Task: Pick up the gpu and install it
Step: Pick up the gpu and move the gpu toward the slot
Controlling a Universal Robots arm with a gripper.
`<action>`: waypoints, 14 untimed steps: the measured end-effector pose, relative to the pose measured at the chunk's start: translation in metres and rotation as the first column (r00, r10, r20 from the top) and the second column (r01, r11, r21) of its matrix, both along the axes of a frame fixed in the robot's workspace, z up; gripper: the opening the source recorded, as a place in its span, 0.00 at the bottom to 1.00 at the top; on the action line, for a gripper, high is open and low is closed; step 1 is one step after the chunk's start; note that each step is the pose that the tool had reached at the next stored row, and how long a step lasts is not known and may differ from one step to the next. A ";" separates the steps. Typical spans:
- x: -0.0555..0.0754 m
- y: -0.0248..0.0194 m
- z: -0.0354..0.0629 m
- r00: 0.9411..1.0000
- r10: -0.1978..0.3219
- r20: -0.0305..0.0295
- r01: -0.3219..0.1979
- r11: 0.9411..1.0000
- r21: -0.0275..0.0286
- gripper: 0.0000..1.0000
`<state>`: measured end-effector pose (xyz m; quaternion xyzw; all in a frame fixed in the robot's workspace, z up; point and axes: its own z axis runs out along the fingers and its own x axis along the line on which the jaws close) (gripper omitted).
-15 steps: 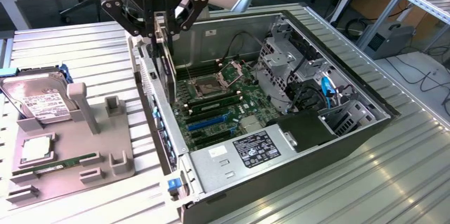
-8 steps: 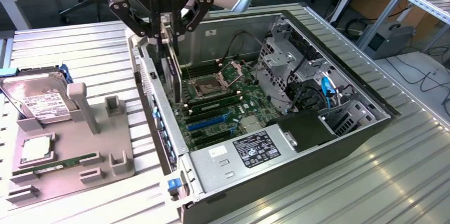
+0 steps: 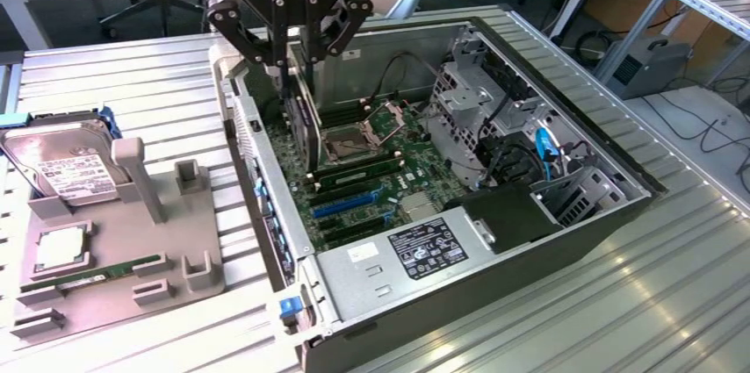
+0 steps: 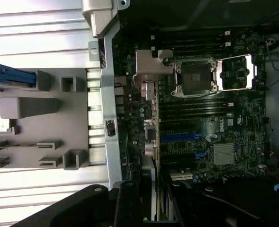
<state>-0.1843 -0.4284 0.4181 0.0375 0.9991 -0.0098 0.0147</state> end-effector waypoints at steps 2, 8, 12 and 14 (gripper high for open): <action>0.009 0.0000 -0.0037 1.000 0.000 0.000 0.000 1.000 -0.001 0.27; 0.029 0.0000 -0.0138 1.000 0.000 0.000 0.000 1.000 -0.002 0.27; 0.038 0.0000 -0.0187 1.000 0.000 0.000 0.000 1.000 -0.005 0.27; 0.040 0.0000 -0.0200 1.000 0.000 0.000 0.000 1.000 -0.005 0.27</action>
